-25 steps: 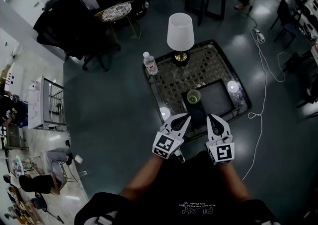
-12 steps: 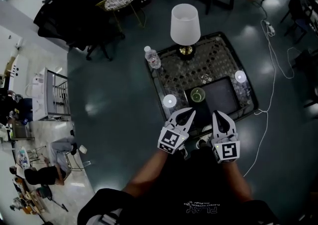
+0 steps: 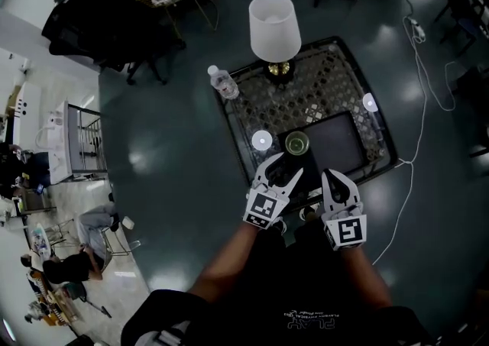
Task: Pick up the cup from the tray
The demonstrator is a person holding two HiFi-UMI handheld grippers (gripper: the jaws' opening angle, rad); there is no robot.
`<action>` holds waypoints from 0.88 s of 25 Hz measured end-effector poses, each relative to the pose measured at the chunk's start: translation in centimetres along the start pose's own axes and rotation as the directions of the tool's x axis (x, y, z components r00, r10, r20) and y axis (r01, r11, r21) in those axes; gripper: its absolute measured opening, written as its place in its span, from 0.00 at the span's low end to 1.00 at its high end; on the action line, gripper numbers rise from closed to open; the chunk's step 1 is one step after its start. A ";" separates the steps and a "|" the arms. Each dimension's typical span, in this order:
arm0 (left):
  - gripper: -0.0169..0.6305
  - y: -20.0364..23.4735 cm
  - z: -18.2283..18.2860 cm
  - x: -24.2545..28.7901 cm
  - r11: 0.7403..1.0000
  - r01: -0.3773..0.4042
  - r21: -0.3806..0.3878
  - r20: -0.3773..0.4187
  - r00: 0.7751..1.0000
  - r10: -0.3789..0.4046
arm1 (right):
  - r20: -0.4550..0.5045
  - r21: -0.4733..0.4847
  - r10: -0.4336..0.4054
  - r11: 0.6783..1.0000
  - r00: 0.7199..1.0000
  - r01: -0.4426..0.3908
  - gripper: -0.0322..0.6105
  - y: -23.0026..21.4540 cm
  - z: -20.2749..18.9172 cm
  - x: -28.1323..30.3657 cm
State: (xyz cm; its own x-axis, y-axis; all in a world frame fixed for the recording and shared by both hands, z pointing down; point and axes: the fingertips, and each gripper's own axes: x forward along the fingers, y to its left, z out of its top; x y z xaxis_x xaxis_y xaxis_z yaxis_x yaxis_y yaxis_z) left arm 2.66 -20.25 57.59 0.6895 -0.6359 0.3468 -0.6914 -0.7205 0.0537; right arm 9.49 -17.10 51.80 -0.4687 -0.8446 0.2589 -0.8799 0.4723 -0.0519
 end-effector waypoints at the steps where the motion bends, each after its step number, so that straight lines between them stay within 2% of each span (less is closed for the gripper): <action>1: 0.39 0.1 -0.3 0.4 1.000 -0.005 -0.004 -0.006 1.000 0.005 | -0.008 0.001 0.000 1.000 1.000 0.000 0.06 -0.2 -0.1 0.1; 4: 0.51 0.9 -1.3 1.7 1.000 -0.021 -0.012 -0.027 0.999 0.021 | -0.021 0.007 0.011 1.000 1.000 -0.011 0.06 -0.8 -0.7 0.6; 9: 0.61 2.3 -4.3 3.7 0.999 -0.050 -0.020 -0.083 0.995 0.048 | -0.009 0.003 0.032 0.999 0.999 -0.032 0.06 -1.5 -1.3 1.5; 12: 0.64 2.7 -6.1 4.6 0.998 -0.064 -0.023 -0.113 0.992 0.061 | -0.005 0.001 0.043 0.999 0.999 -0.043 0.06 -1.7 -1.1 1.7; 16: 0.67 2.6 -7.7 6.2 0.999 -0.045 -0.020 -0.159 0.986 0.041 | -0.017 0.002 0.060 0.998 0.998 -0.060 0.06 -1.9 -1.3 1.8; 22: 0.69 3.1 -8.9 7.9 0.997 -0.070 -0.020 -0.190 0.980 0.065 | -0.019 0.020 0.068 0.997 0.997 -0.068 0.06 -2.4 -1.7 2.3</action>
State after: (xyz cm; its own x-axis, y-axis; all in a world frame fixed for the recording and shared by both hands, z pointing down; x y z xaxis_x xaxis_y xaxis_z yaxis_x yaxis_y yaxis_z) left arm 4.06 -25.01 68.77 0.5897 -0.6170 0.5212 -0.7421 -0.6686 0.0481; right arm 10.65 -19.72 54.12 -0.5259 -0.8055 0.2731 -0.8476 0.5232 -0.0891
